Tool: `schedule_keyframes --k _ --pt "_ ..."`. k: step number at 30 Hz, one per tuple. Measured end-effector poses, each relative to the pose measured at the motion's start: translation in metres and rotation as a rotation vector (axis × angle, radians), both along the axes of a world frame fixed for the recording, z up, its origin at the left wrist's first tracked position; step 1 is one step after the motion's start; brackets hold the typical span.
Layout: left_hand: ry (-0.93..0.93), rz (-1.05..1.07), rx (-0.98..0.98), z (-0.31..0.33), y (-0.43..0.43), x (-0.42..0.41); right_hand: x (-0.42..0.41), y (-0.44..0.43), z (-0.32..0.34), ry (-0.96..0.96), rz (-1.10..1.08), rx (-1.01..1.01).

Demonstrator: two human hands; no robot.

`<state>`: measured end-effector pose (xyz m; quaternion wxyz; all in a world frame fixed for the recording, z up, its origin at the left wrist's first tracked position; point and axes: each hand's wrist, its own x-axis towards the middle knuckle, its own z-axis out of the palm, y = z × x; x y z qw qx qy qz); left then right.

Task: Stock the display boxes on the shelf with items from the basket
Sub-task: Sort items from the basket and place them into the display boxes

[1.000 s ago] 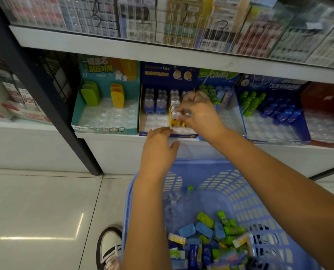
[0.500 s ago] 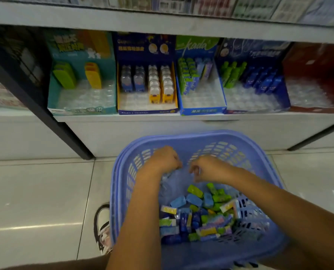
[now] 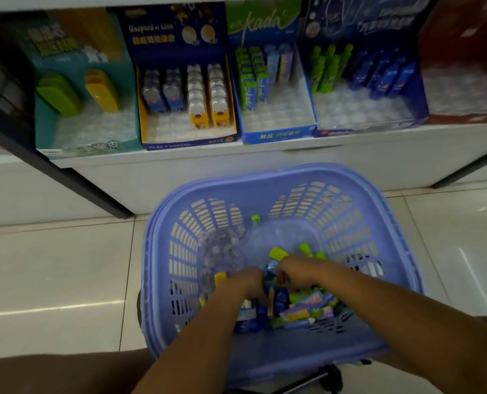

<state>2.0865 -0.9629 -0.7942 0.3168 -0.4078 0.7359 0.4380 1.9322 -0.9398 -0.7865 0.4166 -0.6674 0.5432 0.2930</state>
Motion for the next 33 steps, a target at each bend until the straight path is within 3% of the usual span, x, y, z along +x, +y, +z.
schedule_keyframes --k 3,5,11,14,16,18,22,28,33 --pt "0.022 0.115 0.050 -0.011 0.001 0.002 0.010 0.001 -0.002 0.147 0.062 0.099" --pt "0.038 0.209 0.092 -0.015 -0.001 0.004 0.008 0.002 0.003 0.133 -0.005 0.093" --pt "0.077 0.434 0.229 -0.012 -0.012 0.007 -0.028 -0.017 0.034 -0.258 -0.525 -0.036" --pt "0.179 0.578 0.291 0.010 -0.029 0.012 -0.038 -0.027 0.057 -0.635 -0.987 0.105" --pt "0.292 0.775 0.402 0.033 -0.043 0.012 -0.046 -0.032 0.076 -0.875 -1.169 0.241" --pt "0.453 0.958 0.492 0.062 -0.056 0.011 -0.048 -0.039 0.096 -0.932 -1.141 0.230" --pt "0.823 1.094 0.511 0.126 -0.079 0.016 -0.034 -0.056 0.142 -0.865 -0.936 -0.122" --pt "1.012 0.920 0.135 0.172 -0.091 0.036 0.006 -0.079 0.199 -0.901 -0.808 -0.515" --pt "1.132 1.179 0.012 0.193 -0.102 0.056 0.049 -0.119 0.219 -1.007 -0.983 -0.735"
